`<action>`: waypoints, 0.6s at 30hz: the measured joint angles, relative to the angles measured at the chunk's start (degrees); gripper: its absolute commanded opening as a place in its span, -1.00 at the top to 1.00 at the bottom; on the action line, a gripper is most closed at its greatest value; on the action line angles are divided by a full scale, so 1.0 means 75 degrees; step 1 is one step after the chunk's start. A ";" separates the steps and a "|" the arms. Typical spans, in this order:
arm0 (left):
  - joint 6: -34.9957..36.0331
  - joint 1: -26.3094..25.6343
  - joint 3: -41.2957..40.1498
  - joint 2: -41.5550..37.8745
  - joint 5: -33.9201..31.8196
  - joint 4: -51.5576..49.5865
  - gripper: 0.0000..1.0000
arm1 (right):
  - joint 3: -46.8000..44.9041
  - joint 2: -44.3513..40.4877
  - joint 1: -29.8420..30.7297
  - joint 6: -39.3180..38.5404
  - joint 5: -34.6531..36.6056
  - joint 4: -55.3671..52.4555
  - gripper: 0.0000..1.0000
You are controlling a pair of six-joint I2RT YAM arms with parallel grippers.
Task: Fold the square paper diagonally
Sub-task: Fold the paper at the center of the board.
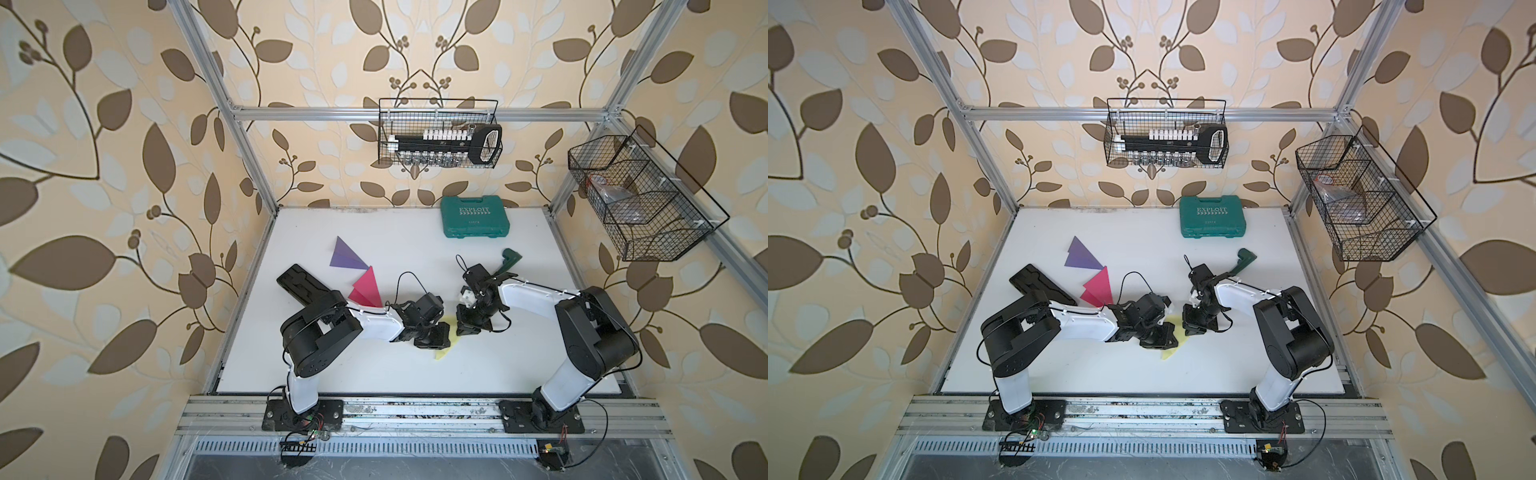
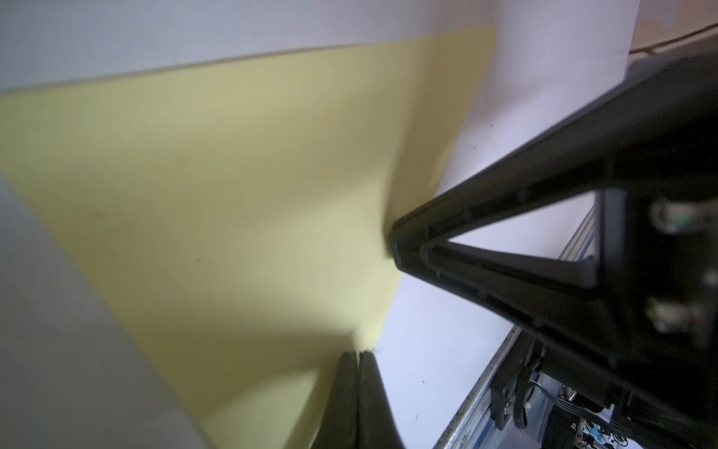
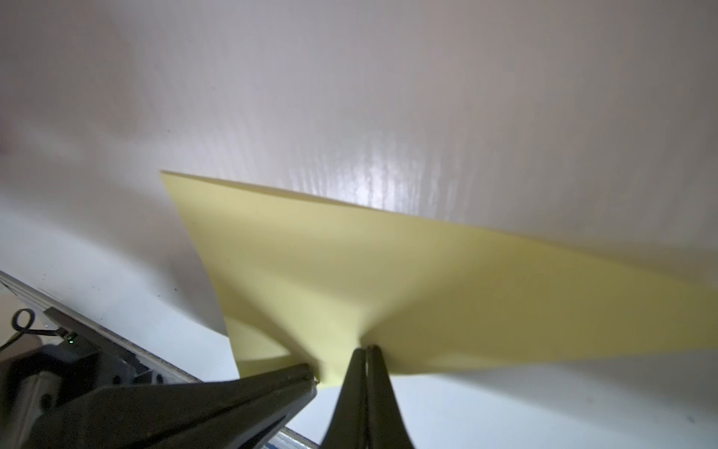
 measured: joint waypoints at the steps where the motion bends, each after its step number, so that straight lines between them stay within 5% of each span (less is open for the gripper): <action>1: 0.0029 0.0000 0.0000 0.0000 0.0009 0.0000 1.00 | 0.0000 0.0032 -0.0070 0.0023 -0.0105 0.0000 1.00; 18: 0.0469 0.0050 -0.0554 -0.0157 0.0455 0.0609 1.00 | 0.0143 0.0364 -0.0425 0.0472 -0.0726 -0.0154 1.00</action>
